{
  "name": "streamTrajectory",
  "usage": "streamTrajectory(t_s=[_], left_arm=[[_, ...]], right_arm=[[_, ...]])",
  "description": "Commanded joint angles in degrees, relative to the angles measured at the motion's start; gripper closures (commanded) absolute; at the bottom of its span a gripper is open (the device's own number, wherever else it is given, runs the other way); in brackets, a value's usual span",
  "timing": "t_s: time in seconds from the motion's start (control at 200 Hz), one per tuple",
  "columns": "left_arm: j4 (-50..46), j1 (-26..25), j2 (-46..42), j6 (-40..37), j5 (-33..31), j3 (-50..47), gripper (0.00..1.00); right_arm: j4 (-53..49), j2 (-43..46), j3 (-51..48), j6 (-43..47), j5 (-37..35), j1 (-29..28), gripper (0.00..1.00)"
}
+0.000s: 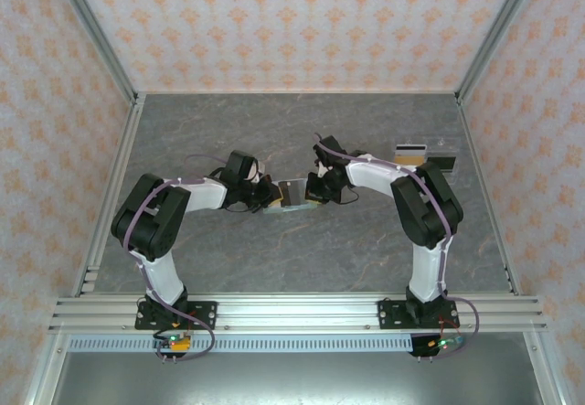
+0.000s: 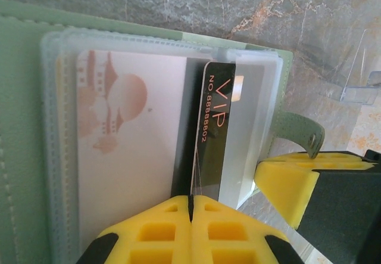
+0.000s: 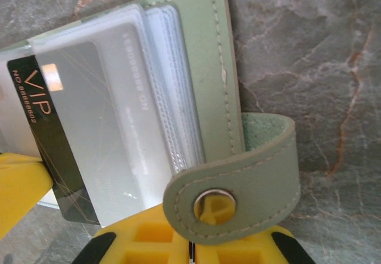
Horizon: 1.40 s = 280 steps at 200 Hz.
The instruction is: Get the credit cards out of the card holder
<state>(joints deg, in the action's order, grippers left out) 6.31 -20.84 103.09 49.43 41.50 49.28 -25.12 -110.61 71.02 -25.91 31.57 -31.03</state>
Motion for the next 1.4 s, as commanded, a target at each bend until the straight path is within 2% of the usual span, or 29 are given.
streamTrajectory(t_s=[0.0,0.165,0.315,0.631,0.966,1.196,1.396], left_arm=[[-2.0,0.5,-1.8,-1.4,-1.0,-0.7,1.0],[-2.4,0.5,-1.6,-1.4,-1.3,-0.5,1.0],[-2.7,0.5,-1.4,-1.1,-1.6,-0.5,0.93],[-1.8,0.5,-0.1,-0.1,-0.6,0.1,0.78],[-2.1,0.5,1.7,-0.1,-0.1,1.3,0.73],[-2.1,0.5,2.3,-0.2,0.3,2.1,0.76],[-5.7,0.6,0.6,-2.5,-1.7,3.1,0.94]], right_arm=[[2.6,2.9,-0.1,0.3,1.4,-0.4,0.88],[2.1,1.7,1.9,0.1,0.7,-1.4,0.82],[0.9,-0.8,4.3,-0.6,-1.4,-1.8,0.75],[-1.2,-4.9,7.0,0.1,-1.6,-2.5,0.78],[-1.2,-7.2,7.7,0.8,1.3,-2.8,0.83],[-1.6,-7.6,7.8,1.0,1.1,-2.8,0.83],[-2.7,-7.0,7.4,1.0,-2.0,-2.8,0.83]])
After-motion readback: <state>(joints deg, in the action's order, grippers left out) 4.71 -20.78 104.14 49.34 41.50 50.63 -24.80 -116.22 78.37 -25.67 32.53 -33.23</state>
